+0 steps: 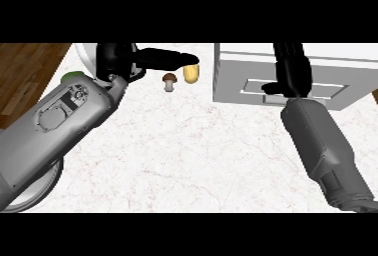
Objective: Pick up the can, place it into the drawer and close the drawer
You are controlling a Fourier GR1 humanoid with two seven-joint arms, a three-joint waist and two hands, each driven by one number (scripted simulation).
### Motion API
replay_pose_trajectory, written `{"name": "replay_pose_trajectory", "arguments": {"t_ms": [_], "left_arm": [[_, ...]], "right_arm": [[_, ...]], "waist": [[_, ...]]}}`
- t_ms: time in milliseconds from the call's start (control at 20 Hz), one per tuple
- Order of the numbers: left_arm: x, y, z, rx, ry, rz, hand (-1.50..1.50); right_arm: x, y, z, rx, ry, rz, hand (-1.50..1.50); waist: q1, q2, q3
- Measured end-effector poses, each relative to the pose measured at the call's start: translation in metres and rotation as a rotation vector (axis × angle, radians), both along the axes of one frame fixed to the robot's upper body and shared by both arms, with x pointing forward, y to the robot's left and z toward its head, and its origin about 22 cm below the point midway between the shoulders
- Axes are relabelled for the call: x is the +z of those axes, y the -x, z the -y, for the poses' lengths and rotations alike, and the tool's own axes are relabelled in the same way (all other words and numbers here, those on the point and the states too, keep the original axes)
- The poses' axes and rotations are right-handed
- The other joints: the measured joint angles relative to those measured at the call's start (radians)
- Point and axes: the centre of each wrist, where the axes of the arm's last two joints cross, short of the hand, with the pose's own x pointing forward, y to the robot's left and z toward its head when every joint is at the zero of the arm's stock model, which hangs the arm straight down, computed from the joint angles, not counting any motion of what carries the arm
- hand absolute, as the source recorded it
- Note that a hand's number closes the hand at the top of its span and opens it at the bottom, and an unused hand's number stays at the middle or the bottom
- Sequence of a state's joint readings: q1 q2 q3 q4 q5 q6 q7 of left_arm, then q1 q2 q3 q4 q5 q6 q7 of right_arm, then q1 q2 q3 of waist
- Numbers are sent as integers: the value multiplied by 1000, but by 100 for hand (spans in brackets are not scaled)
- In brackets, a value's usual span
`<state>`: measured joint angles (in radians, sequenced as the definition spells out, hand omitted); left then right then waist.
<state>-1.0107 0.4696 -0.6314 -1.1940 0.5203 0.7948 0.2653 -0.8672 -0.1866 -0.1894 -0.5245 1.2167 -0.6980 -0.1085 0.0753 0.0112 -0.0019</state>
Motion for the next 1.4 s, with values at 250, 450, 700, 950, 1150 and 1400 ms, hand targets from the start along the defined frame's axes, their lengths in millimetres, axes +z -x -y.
{"name": "replay_pose_trajectory", "arguments": {"t_ms": [250,450,700,950,1150,1400], "left_arm": [[-9,9,-8,-10,-8,6,-150],[-14,13,-20,-13,-15,6,-150],[-22,21,-23,-22,-14,5,-150],[-20,27,-30,-27,-12,4,-150],[-26,30,-33,-23,-14,7,-150],[-32,33,-40,-10,-14,2,-150]], "right_arm": [[10,-12,-4,-18,7,16,-150],[20,-20,-7,-17,16,-1,-150],[27,-25,-6,-15,22,-31,-150],[31,-28,-6,31,-19,-43,-150],[34,-29,-6,76,-110,-25,-150],[41,-32,-19,151,-269,-8,-150]], "waist": [[1,2,0],[3,8,1],[6,14,2],[2,16,4],[-1,18,6],[-14,17,8]]}}
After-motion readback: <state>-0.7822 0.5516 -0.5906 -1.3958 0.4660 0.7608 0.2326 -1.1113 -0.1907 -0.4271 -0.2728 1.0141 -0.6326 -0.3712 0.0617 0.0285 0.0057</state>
